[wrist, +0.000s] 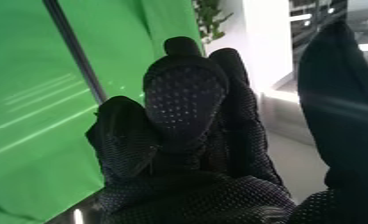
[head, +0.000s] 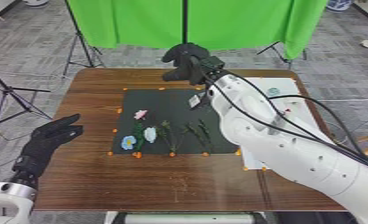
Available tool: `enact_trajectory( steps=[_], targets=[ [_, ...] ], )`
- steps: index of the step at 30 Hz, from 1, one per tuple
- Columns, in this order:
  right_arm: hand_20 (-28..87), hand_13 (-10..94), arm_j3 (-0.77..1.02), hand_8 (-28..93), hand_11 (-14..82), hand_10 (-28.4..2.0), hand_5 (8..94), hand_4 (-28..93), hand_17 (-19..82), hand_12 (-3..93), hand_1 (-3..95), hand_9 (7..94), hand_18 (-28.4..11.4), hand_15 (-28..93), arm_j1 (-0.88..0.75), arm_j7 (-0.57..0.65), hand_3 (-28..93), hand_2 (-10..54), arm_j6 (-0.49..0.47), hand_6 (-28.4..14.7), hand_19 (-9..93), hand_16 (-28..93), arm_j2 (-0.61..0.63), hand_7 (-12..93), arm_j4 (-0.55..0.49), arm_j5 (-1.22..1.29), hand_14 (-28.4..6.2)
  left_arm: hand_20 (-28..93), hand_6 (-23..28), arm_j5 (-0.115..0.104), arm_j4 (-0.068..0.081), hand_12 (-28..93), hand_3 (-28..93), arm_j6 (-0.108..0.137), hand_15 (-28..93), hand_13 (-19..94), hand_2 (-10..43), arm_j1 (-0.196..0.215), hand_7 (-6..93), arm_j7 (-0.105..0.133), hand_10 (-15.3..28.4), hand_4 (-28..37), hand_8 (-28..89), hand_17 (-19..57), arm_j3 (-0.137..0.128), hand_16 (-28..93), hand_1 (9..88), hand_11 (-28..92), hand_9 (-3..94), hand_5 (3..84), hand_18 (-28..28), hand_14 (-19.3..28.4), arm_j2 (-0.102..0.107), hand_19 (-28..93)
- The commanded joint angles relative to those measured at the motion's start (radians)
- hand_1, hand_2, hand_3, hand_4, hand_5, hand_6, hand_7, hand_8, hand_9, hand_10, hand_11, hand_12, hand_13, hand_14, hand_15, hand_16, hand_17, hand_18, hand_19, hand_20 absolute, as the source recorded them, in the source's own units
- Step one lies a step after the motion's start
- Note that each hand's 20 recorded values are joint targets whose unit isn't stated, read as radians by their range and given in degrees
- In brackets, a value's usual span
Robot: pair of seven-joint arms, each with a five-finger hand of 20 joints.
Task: Arrange flowers
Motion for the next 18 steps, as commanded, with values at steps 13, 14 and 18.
enact_trajectory(
  steps=[13,14,18],
  targets=[
    [50,85,0.264,-9,20.7,-14.7,61.6,-15,54,21.3,32.2,75.8,-18.0,61,-0.189,0.206,64,-9.5,-0.063,-0.3,93,29,0.17,14,0.125,-0.027,-5.4,16,5.2,0.007,-0.011,10,65,-0.001,15,40,-7.0,0.023,9.2,-0.011,14.1,-8.3,-6,8.6,-0.017,-3,37.2,16,47.1,43.4,14.3,17.3,-0.007,16],
    [50,85,0.261,-9,21.5,-14.6,62.1,-14,54,21.7,32.6,76.6,-18.1,61,-0.193,0.205,64,-9.5,-0.057,-0.2,93,29,0.173,14,0.138,-0.029,-5.2,16,5.2,0.006,-0.011,10,65,-0.001,15,40,-7.0,0.022,9.2,-0.009,14.1,-8.4,-6,8.6,-0.017,-3,37.2,16,47.2,43.4,14.3,17.3,-0.007,16],
    [51,86,0.235,-9,23.3,-14.4,63.4,-14,55,22.7,34.1,78.5,-18.2,61,-0.188,0.213,64,-9.5,-0.045,0.3,93,30,0.17,16,0.199,-0.055,-5.2,16,5.2,0.007,-0.006,10,65,-0.004,14,40,-7.0,0.011,9.2,-0.008,14.2,-8.3,-6,8.6,-0.01,-3,37.2,16,47.2,43.4,14.3,17.3,-0.005,16]
  ],
)
